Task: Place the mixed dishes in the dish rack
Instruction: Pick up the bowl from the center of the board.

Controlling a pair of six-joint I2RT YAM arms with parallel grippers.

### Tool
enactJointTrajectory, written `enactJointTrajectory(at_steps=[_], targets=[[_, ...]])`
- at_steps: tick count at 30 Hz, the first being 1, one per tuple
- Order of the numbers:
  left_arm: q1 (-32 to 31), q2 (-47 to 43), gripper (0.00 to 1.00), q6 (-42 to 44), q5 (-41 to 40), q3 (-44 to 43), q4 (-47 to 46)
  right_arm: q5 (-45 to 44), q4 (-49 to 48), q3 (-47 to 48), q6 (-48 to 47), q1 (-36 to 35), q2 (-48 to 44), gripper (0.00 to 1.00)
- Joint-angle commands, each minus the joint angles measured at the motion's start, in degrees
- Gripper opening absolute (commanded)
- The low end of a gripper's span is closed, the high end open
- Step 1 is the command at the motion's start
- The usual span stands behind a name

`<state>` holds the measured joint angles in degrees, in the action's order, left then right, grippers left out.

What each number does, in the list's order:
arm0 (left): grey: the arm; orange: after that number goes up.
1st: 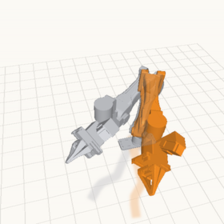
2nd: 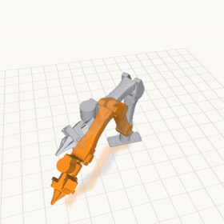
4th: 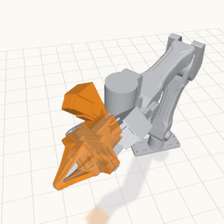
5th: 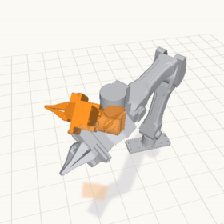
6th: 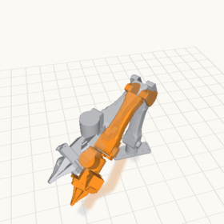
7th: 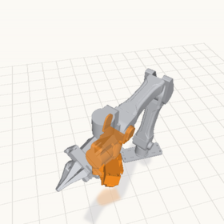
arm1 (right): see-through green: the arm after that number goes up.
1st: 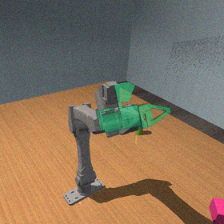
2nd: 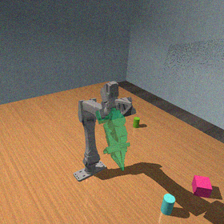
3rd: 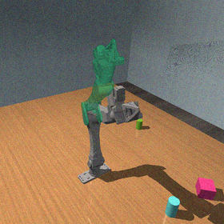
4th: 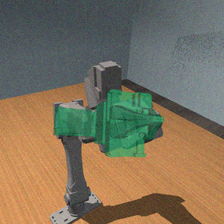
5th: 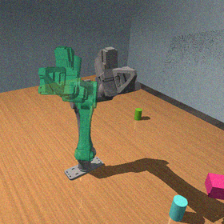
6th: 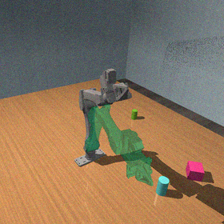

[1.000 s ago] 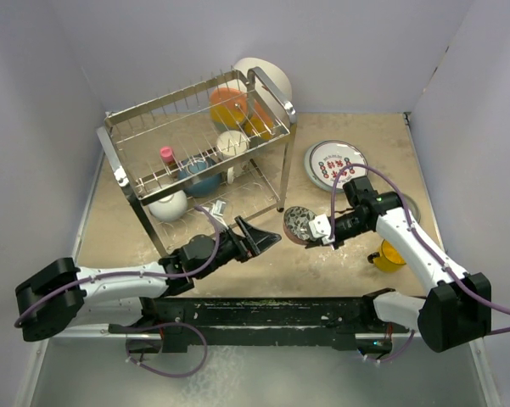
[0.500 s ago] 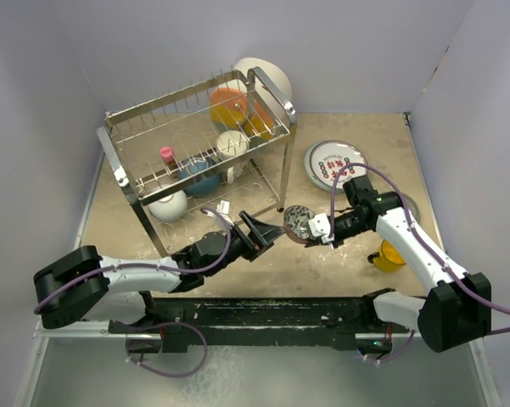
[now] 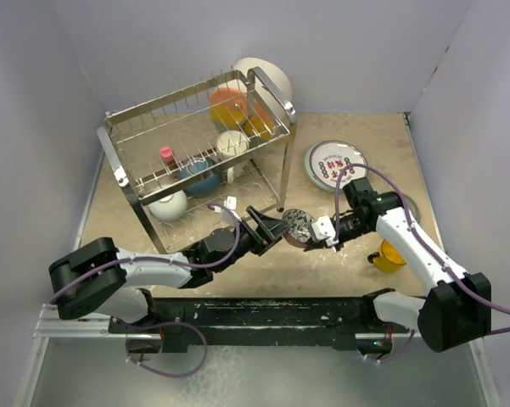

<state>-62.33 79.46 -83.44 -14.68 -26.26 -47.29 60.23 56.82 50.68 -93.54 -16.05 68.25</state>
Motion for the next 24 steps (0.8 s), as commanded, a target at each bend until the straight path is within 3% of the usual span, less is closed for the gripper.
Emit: enactJointTrajectory(at_steps=[1,20,24], targets=[[-0.2,1.3,0.99,-0.5,-0.5,-3.3,-4.5,5.4,2.5,2.8,-3.6,0.2,0.1,0.0],[-1.4,6.3,0.99,-6.8,0.7,-5.2,-7.0,6.6,2.5,2.6,-4.0,0.2,0.1,0.0],[-1.5,6.2,0.89,-7.7,0.7,-4.6,-7.8,6.4,2.4,2.4,-4.2,0.2,0.1,0.01]])
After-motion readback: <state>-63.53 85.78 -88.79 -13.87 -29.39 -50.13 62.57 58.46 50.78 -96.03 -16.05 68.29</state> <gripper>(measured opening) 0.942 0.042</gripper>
